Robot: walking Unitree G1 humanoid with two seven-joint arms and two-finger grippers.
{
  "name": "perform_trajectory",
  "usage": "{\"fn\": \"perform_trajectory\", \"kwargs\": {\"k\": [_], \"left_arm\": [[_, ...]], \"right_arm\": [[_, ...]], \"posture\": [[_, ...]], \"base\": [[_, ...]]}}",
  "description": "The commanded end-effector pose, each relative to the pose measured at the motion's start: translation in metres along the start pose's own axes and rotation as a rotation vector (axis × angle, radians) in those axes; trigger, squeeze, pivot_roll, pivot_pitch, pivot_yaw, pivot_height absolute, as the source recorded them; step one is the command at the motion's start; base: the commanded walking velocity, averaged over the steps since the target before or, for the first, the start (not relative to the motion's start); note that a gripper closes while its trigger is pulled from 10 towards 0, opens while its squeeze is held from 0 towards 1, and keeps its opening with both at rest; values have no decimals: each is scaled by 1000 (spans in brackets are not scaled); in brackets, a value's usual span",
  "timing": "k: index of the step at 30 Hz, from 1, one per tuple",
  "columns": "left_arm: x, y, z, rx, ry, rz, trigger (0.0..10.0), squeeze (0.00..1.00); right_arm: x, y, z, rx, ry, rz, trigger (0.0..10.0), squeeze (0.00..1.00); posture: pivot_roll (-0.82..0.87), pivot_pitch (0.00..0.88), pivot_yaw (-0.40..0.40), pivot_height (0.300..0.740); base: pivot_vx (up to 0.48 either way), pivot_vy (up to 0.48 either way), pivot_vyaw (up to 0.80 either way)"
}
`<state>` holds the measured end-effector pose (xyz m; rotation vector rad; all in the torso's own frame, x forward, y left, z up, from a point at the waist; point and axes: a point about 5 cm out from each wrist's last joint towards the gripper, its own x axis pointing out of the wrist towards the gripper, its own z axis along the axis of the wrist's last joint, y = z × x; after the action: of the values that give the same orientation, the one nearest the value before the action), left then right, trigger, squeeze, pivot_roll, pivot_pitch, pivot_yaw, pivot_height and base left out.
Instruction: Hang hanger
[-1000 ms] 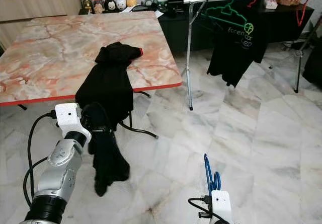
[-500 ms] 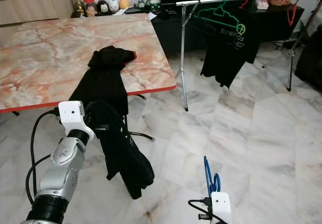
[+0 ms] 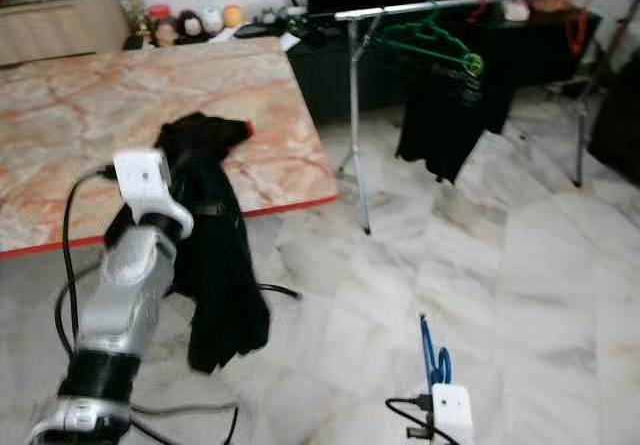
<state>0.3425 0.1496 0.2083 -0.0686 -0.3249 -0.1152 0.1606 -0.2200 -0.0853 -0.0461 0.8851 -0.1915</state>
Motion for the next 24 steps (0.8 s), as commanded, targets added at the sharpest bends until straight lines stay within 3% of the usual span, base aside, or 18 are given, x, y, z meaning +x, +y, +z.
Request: {"fn": "perform_trajectory", "kwargs": {"k": [1, 9, 24], "left_arm": [[12, 7, 20, 19, -56, 11, 10000, 0], [57, 4, 64, 9, -160, 4, 10000, 0], [94, -15, 86, 28, -172, -33, 10000, 0]], "right_arm": [[0, 7, -1, 13, 7, 14, 10000, 0], [0, 3, -1, 41, 7, -5, 10000, 0], [1, 3, 1, 55, 4, -11, 10000, 0]], "posture": [[-107, 0, 21, 740], [-103, 0, 27, 740], [-101, 0, 37, 740]], "base": [[292, 0, 0], [320, 0, 0], [291, 0, 0]]}}
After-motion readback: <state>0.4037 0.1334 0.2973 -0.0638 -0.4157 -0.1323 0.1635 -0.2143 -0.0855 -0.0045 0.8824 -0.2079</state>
